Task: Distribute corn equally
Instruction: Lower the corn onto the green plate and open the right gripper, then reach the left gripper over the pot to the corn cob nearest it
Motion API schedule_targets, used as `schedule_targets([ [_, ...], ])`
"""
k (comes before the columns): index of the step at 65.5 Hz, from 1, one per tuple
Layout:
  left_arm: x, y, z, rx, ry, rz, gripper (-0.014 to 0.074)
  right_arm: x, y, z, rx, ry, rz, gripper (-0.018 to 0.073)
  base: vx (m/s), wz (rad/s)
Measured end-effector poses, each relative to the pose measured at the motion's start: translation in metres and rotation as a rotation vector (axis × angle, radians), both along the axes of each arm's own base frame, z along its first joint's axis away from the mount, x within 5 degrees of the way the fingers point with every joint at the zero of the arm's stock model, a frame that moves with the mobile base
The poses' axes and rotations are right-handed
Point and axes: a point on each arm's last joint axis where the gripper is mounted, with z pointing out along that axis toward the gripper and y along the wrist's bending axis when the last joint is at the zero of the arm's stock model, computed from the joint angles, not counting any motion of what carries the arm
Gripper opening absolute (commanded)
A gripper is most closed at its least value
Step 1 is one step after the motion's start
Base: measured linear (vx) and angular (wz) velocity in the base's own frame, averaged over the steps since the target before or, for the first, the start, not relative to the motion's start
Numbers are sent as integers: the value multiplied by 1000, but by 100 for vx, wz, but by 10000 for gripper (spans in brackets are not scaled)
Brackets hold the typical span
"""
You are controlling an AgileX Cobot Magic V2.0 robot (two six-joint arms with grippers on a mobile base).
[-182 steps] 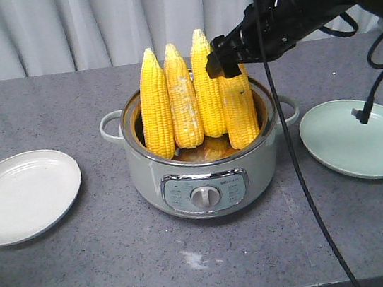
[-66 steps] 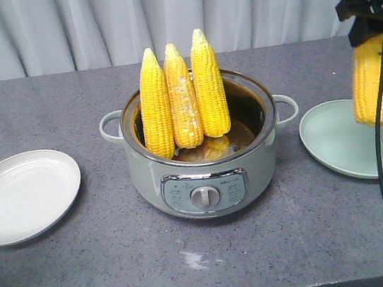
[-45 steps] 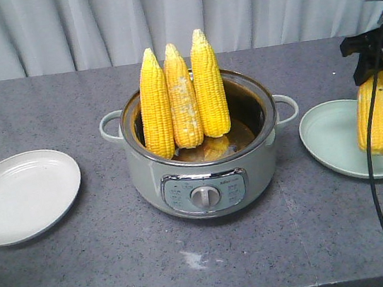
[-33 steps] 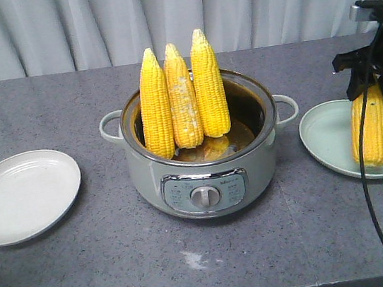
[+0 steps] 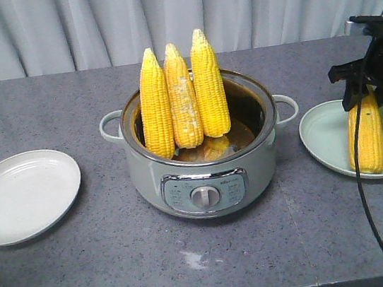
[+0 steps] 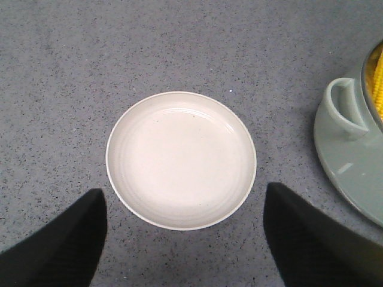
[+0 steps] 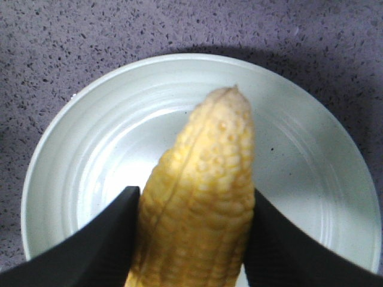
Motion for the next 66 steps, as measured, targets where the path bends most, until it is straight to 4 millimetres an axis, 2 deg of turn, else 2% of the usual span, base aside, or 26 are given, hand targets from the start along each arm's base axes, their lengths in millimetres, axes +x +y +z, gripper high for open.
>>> schedule_targets([
  [6, 0, 0, 0, 0, 0, 0, 517, 0, 0, 0, 0, 0, -1, 535, 0, 0],
  [15, 0, 0, 0, 0, 0, 0, 517, 0, 0, 0, 0, 0, -1, 610, 0, 0],
  [34, 0, 0, 0, 0, 0, 0, 517, -1, 0, 2, -2, -6, -1, 594, 0, 0],
  [42, 0, 0, 0, 0, -2, 0, 517, -8, 1, 22, -8, -51, 0, 594, 0, 0],
  [51, 0, 0, 0, 0, -2, 0, 517, -26, 4, 59, -20, -137, 5, 594, 0, 0],
  [57, 0, 0, 0, 0, -2, 0, 517, -48, 7, 82, -27, -188, 6, 594, 0, 0],
  [66, 0, 0, 0, 0, -2, 0, 517, -88, 12, 100, -43, -272, 1, 594, 0, 0],
])
